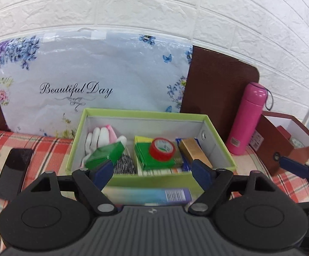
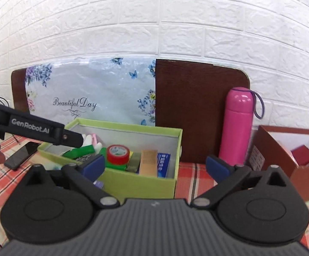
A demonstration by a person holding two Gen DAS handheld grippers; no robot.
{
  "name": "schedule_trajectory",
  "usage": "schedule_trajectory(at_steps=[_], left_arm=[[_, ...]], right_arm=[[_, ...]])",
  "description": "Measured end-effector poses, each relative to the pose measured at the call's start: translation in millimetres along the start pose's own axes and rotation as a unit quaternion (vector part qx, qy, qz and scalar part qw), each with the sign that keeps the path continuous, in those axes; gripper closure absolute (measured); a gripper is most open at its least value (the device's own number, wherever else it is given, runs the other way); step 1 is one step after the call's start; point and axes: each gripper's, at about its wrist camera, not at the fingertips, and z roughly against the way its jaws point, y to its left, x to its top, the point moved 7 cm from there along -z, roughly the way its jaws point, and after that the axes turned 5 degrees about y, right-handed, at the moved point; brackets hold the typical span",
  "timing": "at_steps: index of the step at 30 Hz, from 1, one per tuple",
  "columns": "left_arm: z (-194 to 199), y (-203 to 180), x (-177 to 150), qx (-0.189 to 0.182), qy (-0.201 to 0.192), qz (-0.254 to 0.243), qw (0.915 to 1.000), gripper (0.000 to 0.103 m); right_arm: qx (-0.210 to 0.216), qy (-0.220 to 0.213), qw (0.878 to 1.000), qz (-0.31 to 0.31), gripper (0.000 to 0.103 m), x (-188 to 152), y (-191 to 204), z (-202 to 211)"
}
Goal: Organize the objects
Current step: 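Withdraw both tools back over the table, then grasp the blue mint tin with the left tool while the right grasps the second gold box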
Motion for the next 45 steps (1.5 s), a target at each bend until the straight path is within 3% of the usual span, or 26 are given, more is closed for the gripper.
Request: schedule_trajectory(at_steps=[12,21,30,38,41,42,43,45], left_arm=[[49,22,-78,0.013,-0.003,0.034,0.9993,0.019],[41,33,-132,0.003,0.039,0.045,0.9982,0.019],[13,53,-109,0.035,0.018,0.058,0.9975,0.019],[-44,58,-88,0.058,0.023,0.046,0.997,0.019],[-57,58,-82,0.044,0.018,0.047,0.9978,0.019],[-61,59,-82,0.041,0.023,0.046,0.9979,0.022],[-63,59,-83,0.024,0.029,0.047,0.9982,0.042],[-61,63,-85,-0.002,0.032,0.058,0.9978,0.041]], right_arm=[[0.012,0.039,0.999,-0.036,0.0,-76,18,65],[0.031,0.079,0.995,-0.056,0.001,-129,38,69],[0.057,0.093,0.993,-0.052,0.004,-133,55,54],[0.061,0.102,0.992,-0.04,0.009,-132,60,46],[0.061,0.108,0.991,-0.04,0.013,-130,60,39],[0.064,0.11,0.991,-0.039,0.016,-129,61,36],[0.066,0.112,0.991,-0.037,0.017,-127,63,32],[0.073,0.11,0.991,-0.031,0.02,-123,69,25]])
